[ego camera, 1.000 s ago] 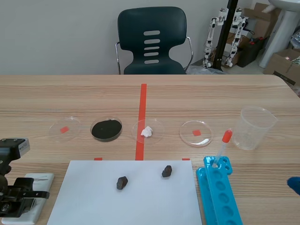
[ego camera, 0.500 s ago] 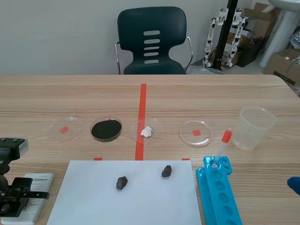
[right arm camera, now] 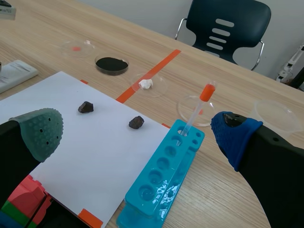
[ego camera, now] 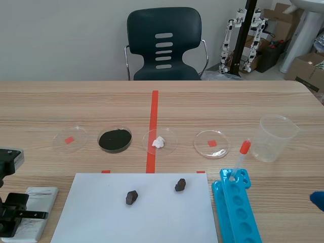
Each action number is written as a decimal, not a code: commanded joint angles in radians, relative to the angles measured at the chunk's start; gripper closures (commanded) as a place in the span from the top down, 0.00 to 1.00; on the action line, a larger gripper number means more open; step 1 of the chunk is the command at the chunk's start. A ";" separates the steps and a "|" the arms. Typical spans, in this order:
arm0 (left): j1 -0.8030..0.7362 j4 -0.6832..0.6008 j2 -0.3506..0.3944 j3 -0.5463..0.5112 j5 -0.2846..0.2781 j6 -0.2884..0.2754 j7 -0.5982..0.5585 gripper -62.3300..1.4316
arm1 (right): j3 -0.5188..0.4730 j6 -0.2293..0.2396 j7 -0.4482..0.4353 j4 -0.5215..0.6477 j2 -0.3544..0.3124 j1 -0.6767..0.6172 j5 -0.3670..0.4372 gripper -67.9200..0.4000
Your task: Rub the mineral on the streak plate below the first streak
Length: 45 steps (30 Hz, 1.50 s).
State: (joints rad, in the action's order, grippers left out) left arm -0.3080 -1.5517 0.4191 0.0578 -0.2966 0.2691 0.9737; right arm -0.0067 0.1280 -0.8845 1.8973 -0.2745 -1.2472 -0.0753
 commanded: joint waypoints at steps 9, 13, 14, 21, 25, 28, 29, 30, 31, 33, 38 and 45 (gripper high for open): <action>-0.150 -0.298 0.017 -0.006 0.002 -0.008 -0.410 0.18 | -0.005 0.000 -0.015 0.021 0.000 0.001 0.007 1.00; -0.225 -0.380 0.024 -0.006 0.002 -0.091 -0.549 0.18 | -0.005 0.000 -0.015 0.021 0.000 0.001 0.007 1.00; -0.247 -0.398 0.031 -0.006 0.002 -0.129 -0.585 0.18 | -0.005 0.000 -0.015 0.021 0.000 0.001 0.008 1.00; -0.384 -0.494 0.067 -0.006 0.002 -0.267 -0.764 0.18 | -0.005 0.000 -0.015 0.021 0.000 0.001 0.008 1.00; -0.455 -0.524 0.066 -0.006 0.003 -0.315 -0.829 0.18 | -0.005 0.000 -0.015 0.021 0.000 0.001 0.007 1.00; -0.504 -0.536 0.066 -0.006 0.015 -0.344 -0.867 0.18 | -0.005 0.000 -0.015 0.021 0.000 0.001 0.007 1.00; -0.522 -0.537 0.066 -0.006 0.029 -0.356 -0.885 0.18 | -0.005 0.000 -0.015 0.021 0.000 0.001 0.007 1.00; -0.532 -0.537 0.066 -0.006 0.042 -0.367 -0.898 0.18 | -0.005 0.000 -0.015 0.021 0.000 0.001 0.008 1.00; -0.544 -0.537 0.066 -0.006 0.068 -0.378 -0.911 0.18 | -0.005 0.000 -0.014 0.021 0.000 0.001 0.008 1.00; -0.564 -0.537 0.067 -0.006 0.111 -0.397 -0.937 0.18 | -0.005 0.000 -0.015 0.021 0.000 0.001 0.008 1.00; -0.578 -0.537 0.067 -0.006 0.138 -0.397 -0.955 0.18 | -0.005 0.000 -0.015 0.021 0.000 0.001 0.008 1.00; -0.578 -0.537 0.067 -0.006 0.138 -0.396 -0.954 0.18 | -0.005 0.000 -0.015 0.021 0.000 0.001 0.008 1.00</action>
State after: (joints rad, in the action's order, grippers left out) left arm -0.8864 -2.0708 0.4881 0.0559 -0.1535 -0.1314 0.0395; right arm -0.0067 0.1280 -0.8845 1.8973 -0.2745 -1.2469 -0.0753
